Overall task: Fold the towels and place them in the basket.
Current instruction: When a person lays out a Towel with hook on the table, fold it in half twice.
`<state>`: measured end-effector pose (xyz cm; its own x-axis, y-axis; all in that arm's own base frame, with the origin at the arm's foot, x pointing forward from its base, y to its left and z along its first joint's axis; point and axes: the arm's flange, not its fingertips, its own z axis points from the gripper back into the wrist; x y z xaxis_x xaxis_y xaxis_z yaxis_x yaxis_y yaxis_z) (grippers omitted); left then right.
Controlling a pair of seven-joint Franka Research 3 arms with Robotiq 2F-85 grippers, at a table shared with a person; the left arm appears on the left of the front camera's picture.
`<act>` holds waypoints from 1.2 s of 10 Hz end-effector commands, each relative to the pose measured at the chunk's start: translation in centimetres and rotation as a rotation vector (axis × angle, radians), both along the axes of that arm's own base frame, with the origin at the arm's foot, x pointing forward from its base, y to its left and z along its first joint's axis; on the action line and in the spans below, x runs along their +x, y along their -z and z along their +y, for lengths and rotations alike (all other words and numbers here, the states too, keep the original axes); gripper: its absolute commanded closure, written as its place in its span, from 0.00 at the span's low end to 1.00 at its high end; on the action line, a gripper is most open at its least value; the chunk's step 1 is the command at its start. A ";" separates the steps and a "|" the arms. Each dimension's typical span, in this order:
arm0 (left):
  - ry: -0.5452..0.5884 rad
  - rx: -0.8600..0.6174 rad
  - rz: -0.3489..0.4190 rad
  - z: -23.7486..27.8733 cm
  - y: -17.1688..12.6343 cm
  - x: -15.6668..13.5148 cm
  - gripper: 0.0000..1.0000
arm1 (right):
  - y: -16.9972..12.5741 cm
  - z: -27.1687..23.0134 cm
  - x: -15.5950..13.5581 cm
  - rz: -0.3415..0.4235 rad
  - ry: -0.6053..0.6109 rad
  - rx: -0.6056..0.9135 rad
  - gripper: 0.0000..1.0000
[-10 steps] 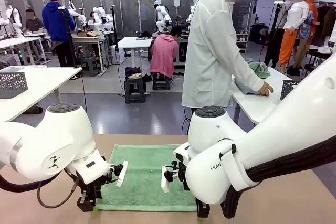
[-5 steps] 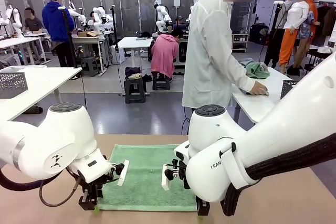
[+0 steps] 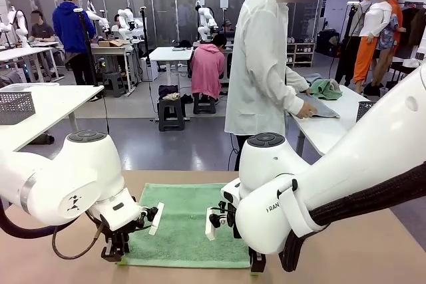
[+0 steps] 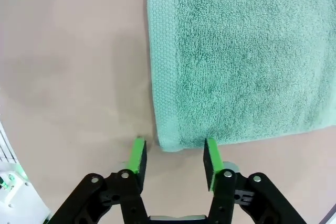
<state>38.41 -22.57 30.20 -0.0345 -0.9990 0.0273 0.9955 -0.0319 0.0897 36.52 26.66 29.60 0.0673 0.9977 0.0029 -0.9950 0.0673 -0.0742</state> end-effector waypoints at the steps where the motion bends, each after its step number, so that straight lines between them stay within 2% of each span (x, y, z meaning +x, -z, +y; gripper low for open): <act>1: -0.008 0.016 -0.024 -0.3 0.4 0.6 0.94 | 0.3 0.2 0.4 -0.013 0.022 -0.017 0.62; 2: -0.008 0.016 -0.023 -0.3 0.4 0.6 1.00 | 0.3 0.2 0.4 -0.013 0.023 -0.016 0.80; 3: -0.008 0.016 -0.020 0.0 0.5 0.5 1.00 | 0.4 0.2 0.4 -0.012 0.026 -0.013 0.81; 4: -0.005 0.016 -0.019 0.0 0.5 0.6 1.00 | 0.4 0.1 0.4 -0.013 0.026 -0.012 0.99; 9: 0.005 0.017 -0.023 -0.1 0.5 0.1 1.00 | 0.4 0.1 0.1 -0.013 0.016 -0.027 1.00; 10: 0.030 0.005 -0.019 -0.2 0.0 -0.4 1.00 | 0.2 0.4 -0.3 0.049 0.052 -0.039 1.00; 11: 0.002 0.002 -0.002 0.0 0.0 0.1 1.00 | 0.0 -0.1 0.1 -0.001 0.002 -0.001 1.00; 12: 0.002 0.002 -0.002 0.0 0.0 0.1 1.00 | 0.0 -0.1 0.1 -0.001 0.002 -0.001 1.00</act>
